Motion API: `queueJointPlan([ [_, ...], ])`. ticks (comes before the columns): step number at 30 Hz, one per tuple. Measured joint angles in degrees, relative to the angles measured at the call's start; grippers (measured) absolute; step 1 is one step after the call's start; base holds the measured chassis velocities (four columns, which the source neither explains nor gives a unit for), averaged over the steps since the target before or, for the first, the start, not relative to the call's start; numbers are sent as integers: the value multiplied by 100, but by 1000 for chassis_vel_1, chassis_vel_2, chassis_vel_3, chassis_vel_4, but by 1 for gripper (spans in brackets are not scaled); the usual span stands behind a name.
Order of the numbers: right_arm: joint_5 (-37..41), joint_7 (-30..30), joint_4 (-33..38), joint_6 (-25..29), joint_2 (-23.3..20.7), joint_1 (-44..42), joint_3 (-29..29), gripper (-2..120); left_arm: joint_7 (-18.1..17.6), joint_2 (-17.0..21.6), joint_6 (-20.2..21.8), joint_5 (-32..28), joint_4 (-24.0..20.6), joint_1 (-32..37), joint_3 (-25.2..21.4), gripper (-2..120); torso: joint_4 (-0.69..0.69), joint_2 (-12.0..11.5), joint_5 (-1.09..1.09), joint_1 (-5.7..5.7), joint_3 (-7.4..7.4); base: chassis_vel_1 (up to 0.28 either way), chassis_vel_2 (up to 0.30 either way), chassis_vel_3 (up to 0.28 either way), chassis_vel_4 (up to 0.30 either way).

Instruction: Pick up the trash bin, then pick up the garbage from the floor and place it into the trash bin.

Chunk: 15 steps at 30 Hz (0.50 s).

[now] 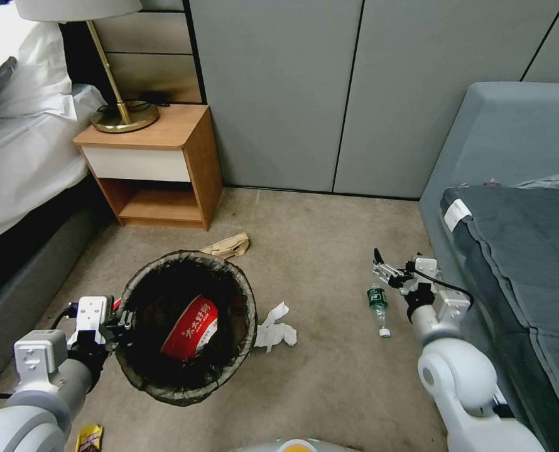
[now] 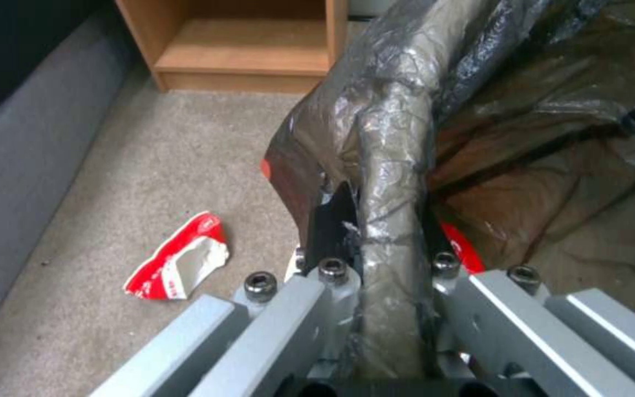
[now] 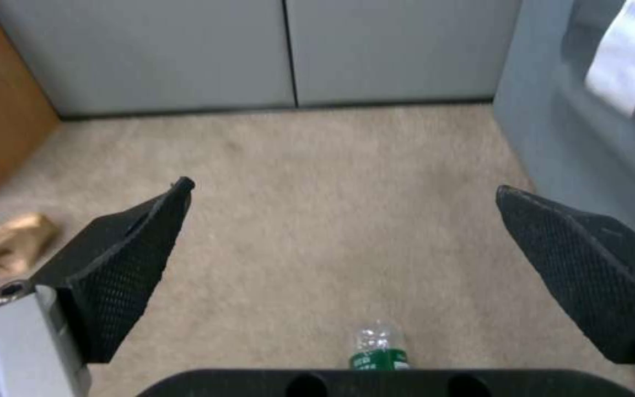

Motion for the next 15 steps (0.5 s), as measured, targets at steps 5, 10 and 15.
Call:
queueJointPlan([
  [5,328,26,-570,-205,-170,428,-137,100,-42,54,0,-79,0,-42,-45,1,0,0,0,0,0,0,0,0,0],
  [10,764,138,-1309,-384,-344,857,-389,100,-50,106,0,-130,0,-106,-131,1,0,0,1,0,0,0,0,0,0],
  [15,1075,172,-1881,-550,-446,1124,-551,100,-51,110,0,-134,0,-138,-141,1,0,0,0,0,0,0,0,0,0],
])
